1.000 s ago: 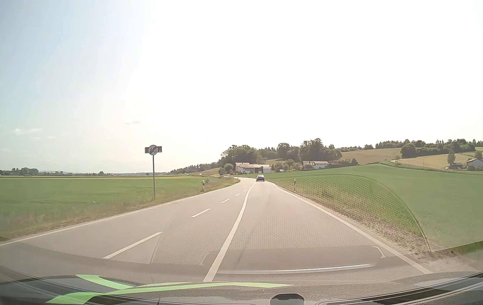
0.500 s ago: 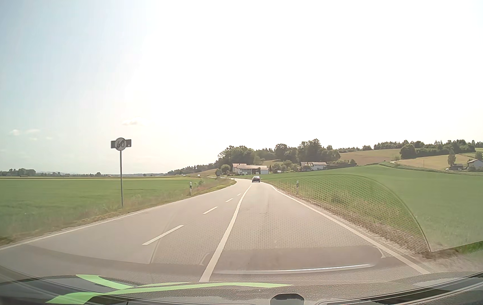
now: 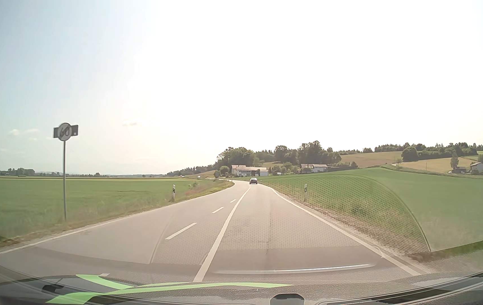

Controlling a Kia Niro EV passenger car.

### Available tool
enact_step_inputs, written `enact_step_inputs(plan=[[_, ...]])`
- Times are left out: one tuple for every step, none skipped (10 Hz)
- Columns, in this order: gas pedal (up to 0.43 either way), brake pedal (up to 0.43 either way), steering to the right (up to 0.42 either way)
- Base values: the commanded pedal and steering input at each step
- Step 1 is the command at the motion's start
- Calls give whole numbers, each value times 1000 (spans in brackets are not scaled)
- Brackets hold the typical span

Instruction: Follow the waypoints while adhering to traffic rules and regulations

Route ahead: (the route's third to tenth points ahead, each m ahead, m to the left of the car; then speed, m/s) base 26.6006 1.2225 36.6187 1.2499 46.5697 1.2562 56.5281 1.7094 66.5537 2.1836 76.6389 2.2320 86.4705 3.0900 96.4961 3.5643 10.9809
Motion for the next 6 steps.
enact_step_inputs(plan=[[370,0,2],[370,0,2],[370,0,2],[370,0,1],[370,0,1],[370,0,1]])
